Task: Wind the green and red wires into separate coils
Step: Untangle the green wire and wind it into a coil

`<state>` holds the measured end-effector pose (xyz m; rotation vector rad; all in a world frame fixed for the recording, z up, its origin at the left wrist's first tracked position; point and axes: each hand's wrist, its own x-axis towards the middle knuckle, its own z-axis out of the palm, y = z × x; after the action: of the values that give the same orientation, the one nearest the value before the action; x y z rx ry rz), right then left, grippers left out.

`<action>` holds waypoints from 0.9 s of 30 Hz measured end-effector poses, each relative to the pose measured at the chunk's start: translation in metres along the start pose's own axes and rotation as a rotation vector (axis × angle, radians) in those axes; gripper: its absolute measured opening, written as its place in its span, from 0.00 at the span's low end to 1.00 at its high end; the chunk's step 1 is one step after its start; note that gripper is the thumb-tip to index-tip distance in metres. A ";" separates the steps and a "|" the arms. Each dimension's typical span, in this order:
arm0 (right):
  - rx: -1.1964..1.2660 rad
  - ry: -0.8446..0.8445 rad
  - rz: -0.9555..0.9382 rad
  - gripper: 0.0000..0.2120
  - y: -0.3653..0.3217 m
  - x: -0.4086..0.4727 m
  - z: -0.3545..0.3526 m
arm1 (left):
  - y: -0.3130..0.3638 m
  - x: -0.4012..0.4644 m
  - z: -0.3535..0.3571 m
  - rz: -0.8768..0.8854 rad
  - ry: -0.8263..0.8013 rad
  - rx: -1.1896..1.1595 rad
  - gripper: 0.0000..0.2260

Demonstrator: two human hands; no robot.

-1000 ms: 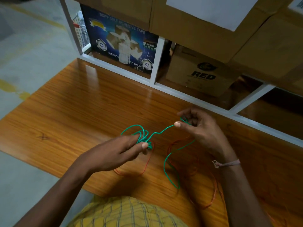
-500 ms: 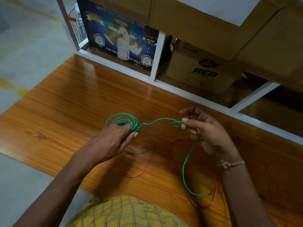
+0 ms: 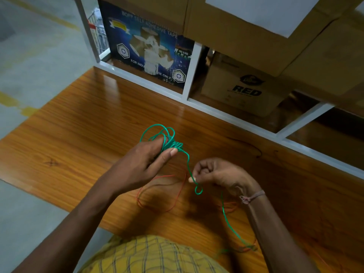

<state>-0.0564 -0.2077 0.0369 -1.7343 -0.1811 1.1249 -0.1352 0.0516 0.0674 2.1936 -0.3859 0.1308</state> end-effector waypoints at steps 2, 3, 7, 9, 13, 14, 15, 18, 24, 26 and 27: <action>-0.054 -0.052 0.014 0.10 0.002 0.002 0.002 | 0.003 0.002 0.001 0.013 0.014 -0.043 0.17; -0.062 -0.067 0.021 0.11 0.001 0.001 0.004 | 0.006 0.002 0.004 -0.004 0.006 -0.118 0.17; -0.068 -0.145 0.082 0.14 0.008 0.006 0.010 | 0.022 0.001 0.012 -0.110 0.066 -0.617 0.11; -0.133 -0.162 0.140 0.16 0.018 0.009 0.017 | 0.026 0.003 0.009 -0.077 0.126 -0.710 0.09; -0.117 -0.093 0.041 0.23 0.027 0.012 0.026 | 0.025 0.008 0.005 -0.085 0.146 -0.722 0.11; -0.137 -0.065 -0.009 0.21 0.026 0.011 0.026 | 0.023 0.009 0.005 -0.109 0.151 -0.712 0.12; -0.140 -0.033 -0.061 0.18 0.024 0.009 0.027 | 0.020 0.010 0.005 -0.136 0.159 -0.694 0.11; -0.074 0.023 -0.210 0.08 0.025 0.007 0.027 | 0.010 0.014 0.007 -0.196 0.199 -0.628 0.11; 0.444 -0.047 -0.322 0.21 0.015 -0.012 0.026 | -0.006 0.016 0.017 -0.302 0.290 -0.535 0.12; 0.687 -0.129 -0.399 0.28 0.009 -0.025 0.018 | -0.012 0.015 0.019 -0.343 0.287 -0.545 0.12; 0.787 -0.159 -0.447 0.30 0.007 -0.029 0.012 | -0.014 0.014 0.021 -0.354 0.275 -0.541 0.13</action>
<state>-0.0838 -0.2201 0.0485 -0.8505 -0.1794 0.8352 -0.1188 0.0395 0.0473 1.6462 0.1184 0.1141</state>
